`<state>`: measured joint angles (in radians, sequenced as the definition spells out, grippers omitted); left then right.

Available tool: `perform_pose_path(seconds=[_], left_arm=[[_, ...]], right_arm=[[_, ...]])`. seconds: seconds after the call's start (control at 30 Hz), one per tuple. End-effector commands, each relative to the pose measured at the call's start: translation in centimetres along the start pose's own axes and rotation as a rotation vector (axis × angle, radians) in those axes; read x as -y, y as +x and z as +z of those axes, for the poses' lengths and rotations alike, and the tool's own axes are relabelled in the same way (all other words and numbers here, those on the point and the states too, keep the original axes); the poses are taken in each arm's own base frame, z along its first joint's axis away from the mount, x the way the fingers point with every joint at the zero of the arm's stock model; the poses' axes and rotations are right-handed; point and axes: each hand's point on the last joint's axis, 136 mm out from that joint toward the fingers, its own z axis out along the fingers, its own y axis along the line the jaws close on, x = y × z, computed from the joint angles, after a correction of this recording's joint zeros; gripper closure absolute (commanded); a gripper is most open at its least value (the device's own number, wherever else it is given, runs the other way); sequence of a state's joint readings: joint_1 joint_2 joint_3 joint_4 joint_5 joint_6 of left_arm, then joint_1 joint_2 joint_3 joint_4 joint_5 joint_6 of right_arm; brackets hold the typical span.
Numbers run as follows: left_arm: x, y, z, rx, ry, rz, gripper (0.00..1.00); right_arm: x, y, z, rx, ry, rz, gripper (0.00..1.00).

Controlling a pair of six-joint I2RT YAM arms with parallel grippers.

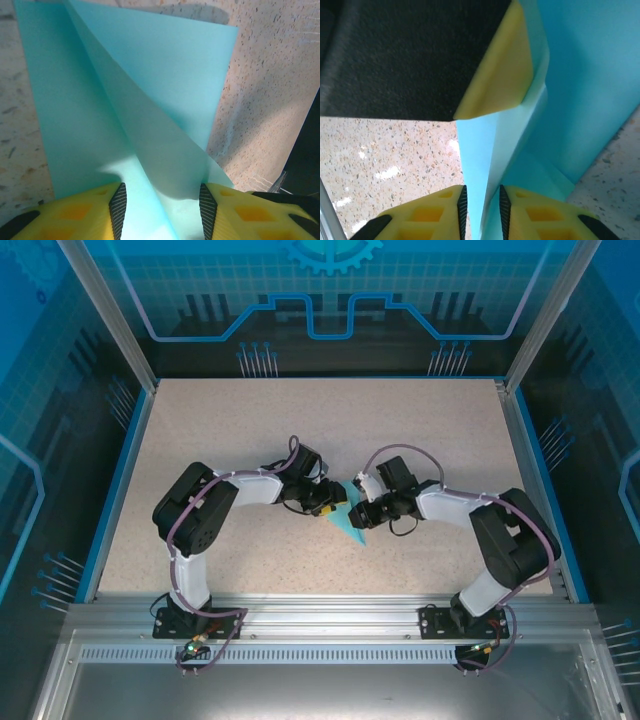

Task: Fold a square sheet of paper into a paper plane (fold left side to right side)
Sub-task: Fourth fold the wing at the center of the table.

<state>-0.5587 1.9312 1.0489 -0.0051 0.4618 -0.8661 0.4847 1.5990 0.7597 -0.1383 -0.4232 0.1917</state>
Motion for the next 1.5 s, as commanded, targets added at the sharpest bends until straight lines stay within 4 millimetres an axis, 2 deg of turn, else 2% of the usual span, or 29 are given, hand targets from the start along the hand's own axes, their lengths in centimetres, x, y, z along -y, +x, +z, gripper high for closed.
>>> perform_pose_path(seconds=[0.0, 0.2, 0.37, 0.57, 0.8, 1.17, 1.47], left_arm=[[-1.2, 0.3, 1.0, -0.023, -0.043, -0.02, 0.53], [-1.1, 0.3, 0.9, -0.02, -0.041, -0.019, 0.53], [-1.1, 0.4, 0.9, -0.021, -0.04, -0.019, 0.53], [-1.1, 0.4, 0.9, -0.021, -0.04, -0.022, 0.53], [-1.1, 0.3, 0.8, -0.021, -0.039, -0.022, 0.53], [-1.2, 0.4, 0.9, -0.023, -0.044, -0.021, 0.53], [-1.4, 0.5, 1.0, -0.027, -0.05, -0.022, 0.53]], right_arm=[[0.3, -1.5, -1.9, 0.074, 0.005, 0.027, 0.7], [0.5, -2.3, -2.6, 0.097, -0.075, 0.094, 0.67], [0.1, -2.6, -1.7, 0.08, -0.132, 0.121, 0.67], [0.6, -2.5, -0.6, 0.055, -0.147, 0.153, 0.68], [0.4, -2.5, -0.2, 0.045, -0.166, 0.154, 0.68], [0.8, -2.3, 0.4, 0.024, -0.157, 0.163, 0.9], [1.3, -2.1, 0.2, 0.02, -0.153, 0.174, 0.93]])
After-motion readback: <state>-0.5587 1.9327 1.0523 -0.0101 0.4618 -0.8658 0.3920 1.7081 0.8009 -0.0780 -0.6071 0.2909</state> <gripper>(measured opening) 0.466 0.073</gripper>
